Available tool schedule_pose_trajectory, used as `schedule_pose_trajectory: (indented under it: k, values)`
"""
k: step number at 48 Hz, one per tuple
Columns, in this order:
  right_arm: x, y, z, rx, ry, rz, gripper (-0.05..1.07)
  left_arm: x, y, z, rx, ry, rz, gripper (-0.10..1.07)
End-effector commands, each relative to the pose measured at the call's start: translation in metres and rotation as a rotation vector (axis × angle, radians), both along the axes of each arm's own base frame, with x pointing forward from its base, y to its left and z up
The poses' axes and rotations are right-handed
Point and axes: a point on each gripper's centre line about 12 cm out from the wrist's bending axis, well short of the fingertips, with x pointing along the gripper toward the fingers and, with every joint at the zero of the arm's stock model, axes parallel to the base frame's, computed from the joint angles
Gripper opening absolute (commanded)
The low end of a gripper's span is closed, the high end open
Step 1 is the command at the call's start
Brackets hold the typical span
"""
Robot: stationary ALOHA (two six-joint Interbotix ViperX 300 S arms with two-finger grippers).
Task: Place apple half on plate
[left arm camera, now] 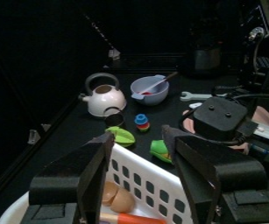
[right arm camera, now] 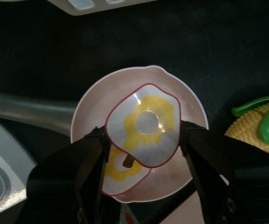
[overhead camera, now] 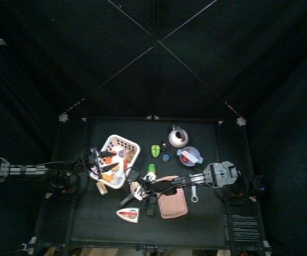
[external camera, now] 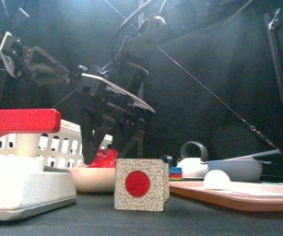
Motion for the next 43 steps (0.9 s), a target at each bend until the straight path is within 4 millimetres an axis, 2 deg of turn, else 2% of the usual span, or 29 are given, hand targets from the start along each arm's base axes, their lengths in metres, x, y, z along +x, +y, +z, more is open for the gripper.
schedule_pose_trajectory:
  k: [1,9,18,34,43]
  values:
    - [-0.001,0.005,0.037,0.003,-0.075,0.013,0.82,0.001,0.0,0.005,0.006,-0.014,0.002,0.86]
    - [-0.017,0.024,0.055,0.009,-0.097,0.052,0.82,0.002,0.001,0.004,0.007,-0.012,0.003,0.86]
    - [-0.04,0.047,0.063,0.027,-0.107,0.1,0.82,0.001,0.001,0.005,0.007,-0.013,0.003,0.86]
    - [-0.099,0.078,0.044,0.056,-0.061,0.038,0.82,0.001,0.001,0.005,0.007,-0.013,0.005,0.86]
    - [-0.124,0.081,0.031,0.062,-0.046,-0.03,0.82,0.001,0.001,0.005,0.005,-0.014,0.004,0.86]
